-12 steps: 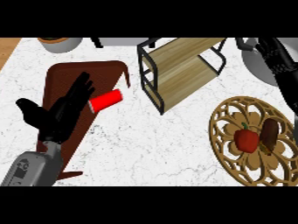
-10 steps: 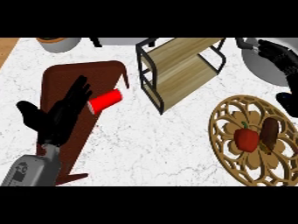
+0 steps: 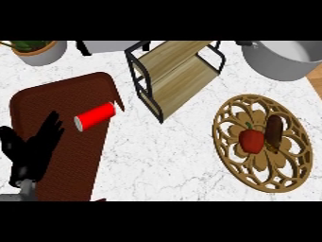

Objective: Pick the sweet potato from the placemat and place it in the tiered shelf

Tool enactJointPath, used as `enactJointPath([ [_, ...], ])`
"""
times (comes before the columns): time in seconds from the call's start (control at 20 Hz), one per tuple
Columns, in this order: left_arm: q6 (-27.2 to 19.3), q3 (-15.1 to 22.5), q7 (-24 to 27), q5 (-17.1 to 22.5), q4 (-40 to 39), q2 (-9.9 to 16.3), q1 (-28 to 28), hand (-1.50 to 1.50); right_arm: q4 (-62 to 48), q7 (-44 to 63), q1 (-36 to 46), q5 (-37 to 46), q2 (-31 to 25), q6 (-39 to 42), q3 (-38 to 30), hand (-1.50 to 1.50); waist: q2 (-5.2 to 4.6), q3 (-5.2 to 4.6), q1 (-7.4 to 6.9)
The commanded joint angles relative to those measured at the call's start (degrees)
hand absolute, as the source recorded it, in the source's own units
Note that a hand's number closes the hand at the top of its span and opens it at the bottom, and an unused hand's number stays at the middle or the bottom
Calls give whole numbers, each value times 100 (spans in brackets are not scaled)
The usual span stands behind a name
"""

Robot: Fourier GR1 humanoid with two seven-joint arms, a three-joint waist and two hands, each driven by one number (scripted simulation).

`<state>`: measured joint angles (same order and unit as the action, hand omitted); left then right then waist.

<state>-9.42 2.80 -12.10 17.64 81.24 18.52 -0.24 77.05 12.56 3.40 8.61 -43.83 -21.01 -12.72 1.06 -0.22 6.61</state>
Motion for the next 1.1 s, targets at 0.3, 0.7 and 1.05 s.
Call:
enactJointPath([
  [0.3, 268, -5, -128, 24, -39, 153, 468, 0, 2960, 1892, -2438, 362, 97, 31, 77, -150, -37, -3, -382],
  [0.7, 242, 219, -224, -171, -428, -102, -243, 0, 4448, 4734, -1837, 511, -503, 1085, 659, -150, -131, 1, -671],
  [1.05, 447, 193, 23, -159, -582, -135, -207, 0, 4165, 6605, -822, 1463, -465, 1266, 1297, -150, -168, -3, -884],
])
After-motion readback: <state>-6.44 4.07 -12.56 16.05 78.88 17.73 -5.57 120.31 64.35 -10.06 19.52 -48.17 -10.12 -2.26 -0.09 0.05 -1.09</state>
